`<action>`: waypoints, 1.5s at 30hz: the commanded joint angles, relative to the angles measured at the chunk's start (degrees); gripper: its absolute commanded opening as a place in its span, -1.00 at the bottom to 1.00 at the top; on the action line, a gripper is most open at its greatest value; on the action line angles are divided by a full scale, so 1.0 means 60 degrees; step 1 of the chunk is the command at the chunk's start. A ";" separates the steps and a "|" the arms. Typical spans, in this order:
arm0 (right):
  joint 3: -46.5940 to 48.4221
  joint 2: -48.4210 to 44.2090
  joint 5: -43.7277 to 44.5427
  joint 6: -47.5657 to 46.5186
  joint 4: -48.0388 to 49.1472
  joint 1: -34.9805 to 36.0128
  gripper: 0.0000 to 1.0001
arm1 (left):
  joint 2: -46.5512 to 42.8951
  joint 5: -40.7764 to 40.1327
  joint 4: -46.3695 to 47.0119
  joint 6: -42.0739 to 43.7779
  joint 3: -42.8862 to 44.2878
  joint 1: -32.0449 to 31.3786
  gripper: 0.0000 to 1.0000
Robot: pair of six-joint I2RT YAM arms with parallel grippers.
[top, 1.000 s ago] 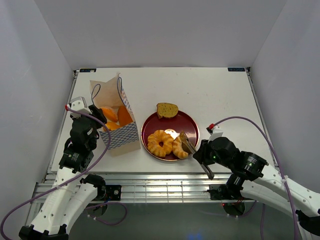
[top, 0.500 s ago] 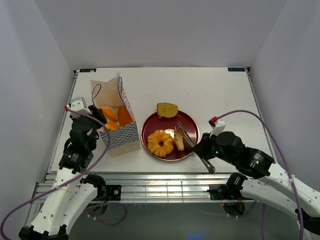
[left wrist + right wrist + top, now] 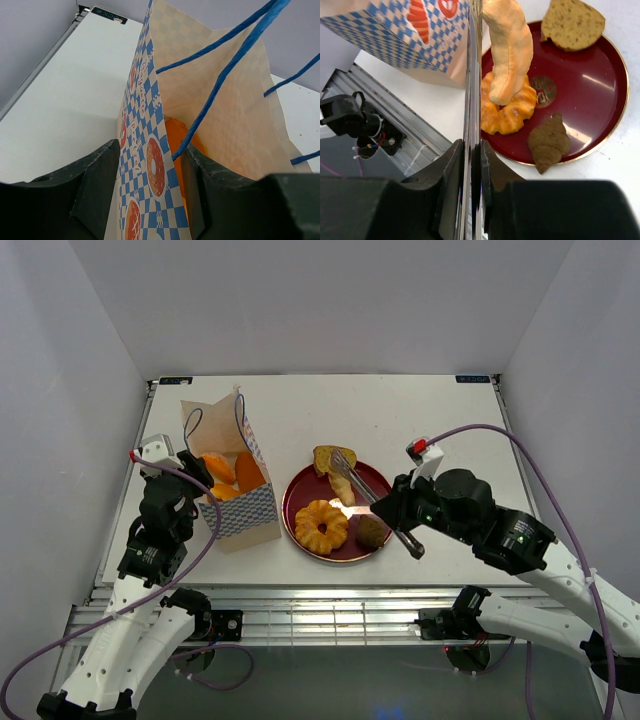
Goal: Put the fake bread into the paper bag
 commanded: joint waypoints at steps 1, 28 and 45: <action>0.1394 0.0391 -0.0675 -0.1182 0.0931 -0.0004 -0.85 | -0.0077 -0.0108 -0.0153 0.0081 0.0060 -0.0051 0.24; 0.5308 0.4420 -0.5598 -0.3120 0.2849 0.0186 -0.85 | -0.0062 -0.0196 -0.0153 0.0096 0.0060 -0.0051 0.24; 0.6478 0.6544 -0.4604 -0.3603 0.2749 0.0172 -0.21 | -0.0077 -0.0166 -0.0153 0.0081 0.0060 -0.0065 0.24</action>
